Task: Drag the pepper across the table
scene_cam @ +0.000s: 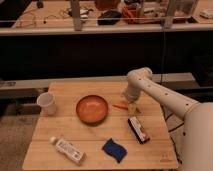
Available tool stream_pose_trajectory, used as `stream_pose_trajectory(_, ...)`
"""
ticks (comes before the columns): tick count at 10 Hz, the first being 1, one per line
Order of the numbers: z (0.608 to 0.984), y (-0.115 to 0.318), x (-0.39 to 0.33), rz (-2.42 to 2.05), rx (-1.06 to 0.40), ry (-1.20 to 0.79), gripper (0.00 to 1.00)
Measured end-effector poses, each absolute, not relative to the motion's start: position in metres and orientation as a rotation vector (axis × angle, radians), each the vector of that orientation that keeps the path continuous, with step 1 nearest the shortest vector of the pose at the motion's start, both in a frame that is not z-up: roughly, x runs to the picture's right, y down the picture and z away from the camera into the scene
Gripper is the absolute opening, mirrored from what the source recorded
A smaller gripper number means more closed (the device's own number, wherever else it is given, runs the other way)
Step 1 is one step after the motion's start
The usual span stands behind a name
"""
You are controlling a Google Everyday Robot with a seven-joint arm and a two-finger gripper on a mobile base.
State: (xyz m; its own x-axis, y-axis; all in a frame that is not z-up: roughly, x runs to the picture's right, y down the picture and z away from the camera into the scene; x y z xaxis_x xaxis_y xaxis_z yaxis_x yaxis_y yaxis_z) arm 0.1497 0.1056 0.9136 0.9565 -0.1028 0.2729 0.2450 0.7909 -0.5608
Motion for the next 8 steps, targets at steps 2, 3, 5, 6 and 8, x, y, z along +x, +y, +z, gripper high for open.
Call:
stream_pose_trajectory(2, 0.920, 0.108, 0.152, -0.180, -0.636, -0.242, 0.80)
stream_pose_trajectory(3, 0.922, 0.110, 0.153, -0.177, -0.639, -0.245, 0.73)
stream_pose_trajectory(5, 0.925, 0.113, 0.152, -0.175, -0.643, -0.249, 0.55)
stream_pose_trajectory(6, 0.926, 0.113, 0.154, -0.169, -0.644, -0.248, 0.51)
stream_pose_trajectory(8, 0.929, 0.117, 0.156, -0.169, -0.652, -0.241, 0.56)
